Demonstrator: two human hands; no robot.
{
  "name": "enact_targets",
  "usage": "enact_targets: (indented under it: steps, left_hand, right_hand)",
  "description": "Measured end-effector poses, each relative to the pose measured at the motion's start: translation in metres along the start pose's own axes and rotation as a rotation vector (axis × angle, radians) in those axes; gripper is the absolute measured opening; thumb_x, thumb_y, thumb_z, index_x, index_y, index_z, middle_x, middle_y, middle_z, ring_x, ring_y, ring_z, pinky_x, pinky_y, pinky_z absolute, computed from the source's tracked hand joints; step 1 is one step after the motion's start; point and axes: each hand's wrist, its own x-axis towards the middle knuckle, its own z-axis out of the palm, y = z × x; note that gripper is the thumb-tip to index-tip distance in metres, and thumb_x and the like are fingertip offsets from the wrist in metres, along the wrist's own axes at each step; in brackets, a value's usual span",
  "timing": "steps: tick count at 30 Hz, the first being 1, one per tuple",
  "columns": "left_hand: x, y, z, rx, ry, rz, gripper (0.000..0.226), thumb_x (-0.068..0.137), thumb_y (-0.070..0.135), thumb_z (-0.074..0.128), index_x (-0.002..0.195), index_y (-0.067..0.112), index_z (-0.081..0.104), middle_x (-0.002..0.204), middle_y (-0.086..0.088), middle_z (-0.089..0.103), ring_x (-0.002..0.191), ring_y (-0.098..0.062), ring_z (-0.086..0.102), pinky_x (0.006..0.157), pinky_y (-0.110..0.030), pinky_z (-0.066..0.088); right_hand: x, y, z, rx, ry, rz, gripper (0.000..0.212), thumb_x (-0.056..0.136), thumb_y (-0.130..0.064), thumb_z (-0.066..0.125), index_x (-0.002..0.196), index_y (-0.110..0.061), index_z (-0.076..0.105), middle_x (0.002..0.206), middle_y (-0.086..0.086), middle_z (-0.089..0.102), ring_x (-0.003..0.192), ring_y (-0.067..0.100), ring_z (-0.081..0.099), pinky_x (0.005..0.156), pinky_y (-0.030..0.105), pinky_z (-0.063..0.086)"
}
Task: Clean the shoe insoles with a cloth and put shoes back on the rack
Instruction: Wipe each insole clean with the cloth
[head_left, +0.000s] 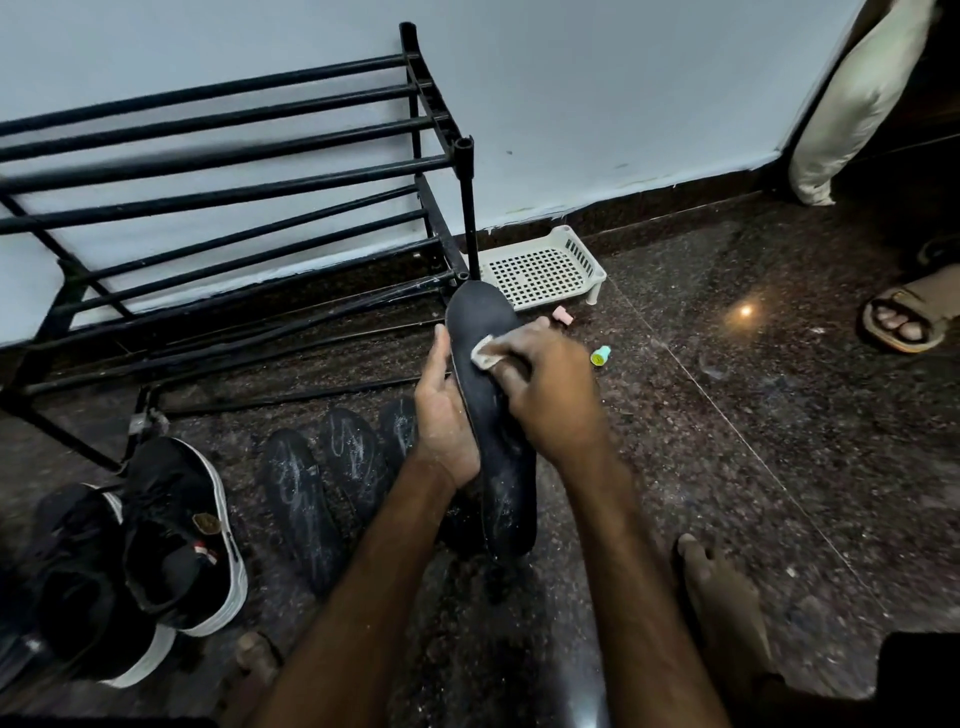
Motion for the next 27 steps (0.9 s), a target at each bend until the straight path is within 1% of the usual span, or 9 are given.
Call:
enact_targets:
  steps: [2,5,8,13,18,21,23,25,27]
  left_hand:
    - [0.002,0.001,-0.002,-0.010,-0.011,-0.010,0.084,0.093,0.069,0.031,0.134,0.001,0.057,0.142,-0.016,0.053,0.133,-0.031,0.048,0.119,-0.048,0.024]
    - [0.004,0.003,-0.007,-0.053,-0.029,0.035,0.079,0.093,0.068,0.029,0.134,0.007,0.058,0.141,-0.017,0.053,0.128,-0.037,0.048,0.111,-0.053,0.034]
    - [0.002,0.003,-0.004,-0.058,-0.024,0.050,0.080,0.095,0.067,0.025,0.140,0.006,0.050,0.147,-0.018,0.047,0.131,-0.040,0.043,0.107,-0.054,0.039]
    - [0.004,0.000,-0.003,-0.012,0.036,0.058,0.079,0.098,0.064,0.025,0.148,0.004,0.038,0.150,-0.022,0.042,0.137,-0.039,0.040,0.104,-0.049,0.044]
    - [0.003,-0.004,0.005,0.039,0.076,0.068,0.067,0.094,0.057,0.041,0.125,0.002,0.063,0.122,-0.017,0.065,0.109,-0.027,0.063,0.101,-0.039,0.049]
    - [0.004,-0.005,0.009,0.058,0.068,0.033,0.077,0.094,0.060,0.040,0.140,-0.002,0.048,0.143,-0.021,0.049,0.135,-0.031,0.045,0.119,-0.044,0.025]
    - [0.005,-0.002,0.008,0.072,0.064,0.030,0.084,0.093,0.065,0.031,0.138,-0.004,0.051,0.145,-0.021,0.048,0.140,-0.031,0.039,0.121,-0.046,0.022]
    - [0.006,-0.001,0.001,0.046,0.072,0.057,0.082,0.094,0.066,0.026,0.134,0.001,0.057,0.141,-0.021,0.053,0.137,-0.034,0.044,0.114,-0.049,0.034]
    - [0.006,-0.002,-0.005,0.006,0.074,0.070,0.078,0.096,0.064,0.023,0.140,0.005,0.050,0.143,-0.023,0.050,0.135,-0.038,0.044,0.101,-0.051,0.048]
  right_hand:
    - [-0.011,0.006,0.004,0.034,-0.134,-0.020,0.017,0.084,-0.011,0.074,0.098,-0.020,0.077,0.096,-0.008,0.073,0.085,0.000,0.063,0.080,0.007,0.045]
    - [-0.025,0.020,-0.004,0.200,-0.305,0.086,0.008,0.081,-0.017,0.079,0.088,-0.020,0.078,0.082,-0.009,0.075,0.074,0.000,0.066,0.070,0.016,0.051]
    - [-0.024,0.031,-0.018,0.307,-0.102,0.209,0.010,0.079,-0.012,0.080,0.086,-0.018,0.074,0.075,-0.009,0.070,0.065,0.001,0.061,0.064,0.023,0.051]
    - [-0.015,0.034,-0.036,0.266,0.142,0.292,0.018,0.077,-0.025,0.081,0.089,-0.015,0.072,0.080,-0.003,0.072,0.072,0.012,0.067,0.062,0.026,0.058]
    - [-0.005,0.019,-0.011,0.025,0.204,0.111,0.024,0.088,-0.007,0.069,0.111,-0.014,0.071,0.104,-0.006,0.067,0.088,0.002,0.060,0.076,-0.004,0.041]
    - [-0.003,0.013,0.009,-0.038,0.169,-0.083,0.023,0.084,-0.002,0.071,0.105,-0.012,0.075,0.101,0.000,0.070,0.091,0.010,0.062,0.085,-0.001,0.037]
    - [-0.009,0.017,0.012,0.031,0.095,-0.144,0.019,0.082,-0.003,0.073,0.098,-0.012,0.077,0.096,-0.001,0.072,0.088,0.007,0.063,0.086,0.004,0.040]
    - [-0.016,0.020,0.008,0.134,-0.110,-0.062,0.015,0.082,-0.008,0.076,0.093,-0.017,0.078,0.091,-0.007,0.074,0.082,0.000,0.065,0.080,0.009,0.046]
    - [-0.023,0.026,0.002,0.190,-0.336,0.065,0.009,0.081,-0.014,0.078,0.088,-0.020,0.078,0.082,-0.010,0.073,0.073,-0.005,0.064,0.069,0.012,0.048]
